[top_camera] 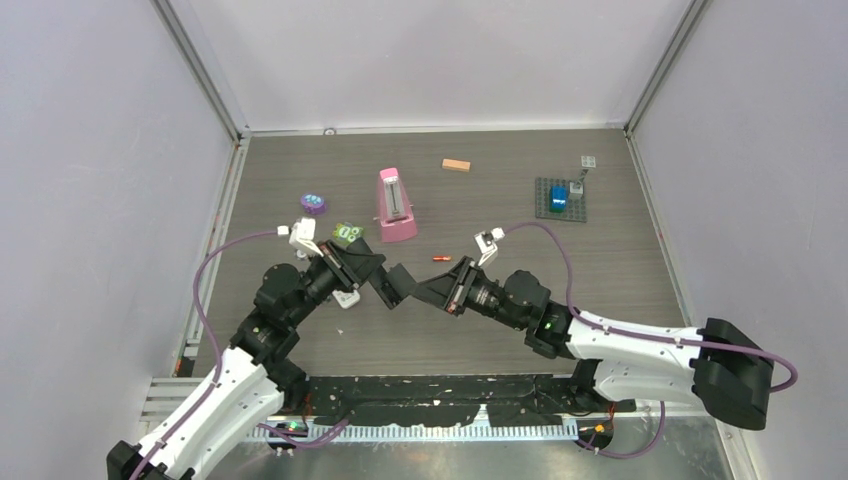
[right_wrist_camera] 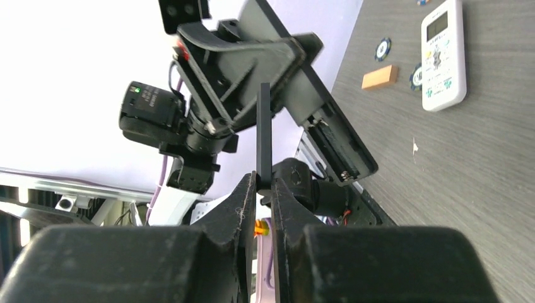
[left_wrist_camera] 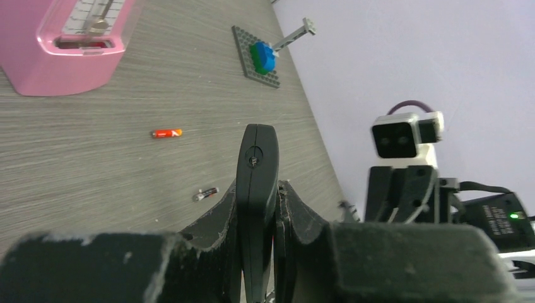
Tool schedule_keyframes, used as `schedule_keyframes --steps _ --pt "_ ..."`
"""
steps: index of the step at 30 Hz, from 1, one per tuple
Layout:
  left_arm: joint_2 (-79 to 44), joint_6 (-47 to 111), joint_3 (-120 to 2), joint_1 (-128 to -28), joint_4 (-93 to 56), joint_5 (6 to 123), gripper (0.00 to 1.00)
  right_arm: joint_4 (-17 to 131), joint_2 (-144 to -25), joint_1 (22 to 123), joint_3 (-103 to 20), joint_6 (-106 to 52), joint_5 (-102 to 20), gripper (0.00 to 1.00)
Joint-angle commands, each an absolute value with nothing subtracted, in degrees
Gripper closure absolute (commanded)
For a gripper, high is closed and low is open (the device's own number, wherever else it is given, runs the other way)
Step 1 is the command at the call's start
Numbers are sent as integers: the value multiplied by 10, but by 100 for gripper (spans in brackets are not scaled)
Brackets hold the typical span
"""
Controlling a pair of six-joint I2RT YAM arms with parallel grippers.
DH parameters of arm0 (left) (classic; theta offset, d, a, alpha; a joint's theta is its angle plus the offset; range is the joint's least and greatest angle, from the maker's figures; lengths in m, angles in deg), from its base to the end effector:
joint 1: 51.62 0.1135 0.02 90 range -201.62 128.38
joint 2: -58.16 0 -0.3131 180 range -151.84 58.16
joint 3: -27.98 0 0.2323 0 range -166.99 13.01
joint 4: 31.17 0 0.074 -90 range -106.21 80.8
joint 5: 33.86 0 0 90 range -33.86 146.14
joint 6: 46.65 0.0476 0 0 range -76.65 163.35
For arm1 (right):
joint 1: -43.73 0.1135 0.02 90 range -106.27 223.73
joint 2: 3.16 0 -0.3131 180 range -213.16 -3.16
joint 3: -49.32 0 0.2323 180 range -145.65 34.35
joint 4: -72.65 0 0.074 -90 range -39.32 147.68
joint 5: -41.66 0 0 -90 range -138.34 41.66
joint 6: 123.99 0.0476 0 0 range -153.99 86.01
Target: Load the batteries into the remote control
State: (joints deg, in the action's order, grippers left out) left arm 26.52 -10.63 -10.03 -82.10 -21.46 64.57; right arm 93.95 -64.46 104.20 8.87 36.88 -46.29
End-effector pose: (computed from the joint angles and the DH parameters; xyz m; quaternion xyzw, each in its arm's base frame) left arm 0.0871 -0.0594 0.2965 -0.0984 0.7205 -0.4995 0.4708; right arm 0.1012 0.1821 0.3064 0.0512 0.7025 0.6519 0.2809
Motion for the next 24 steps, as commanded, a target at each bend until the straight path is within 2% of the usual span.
schedule_keyframes --steps 1,5,12,16,24 --pt "264 -51 -92 -822 -211 624 100 939 -602 1032 101 335 -517 95" --pt "266 -28 -84 -822 -199 622 100 859 -559 1017 124 330 -552 95" --pt "270 -5 -73 -822 -213 680 100 560 -420 953 175 352 -706 95" --pt "269 3 -72 -822 -227 722 100 497 -377 892 209 347 -713 95" --pt "265 9 -77 -822 -240 774 100 473 -473 813 206 284 -648 95"
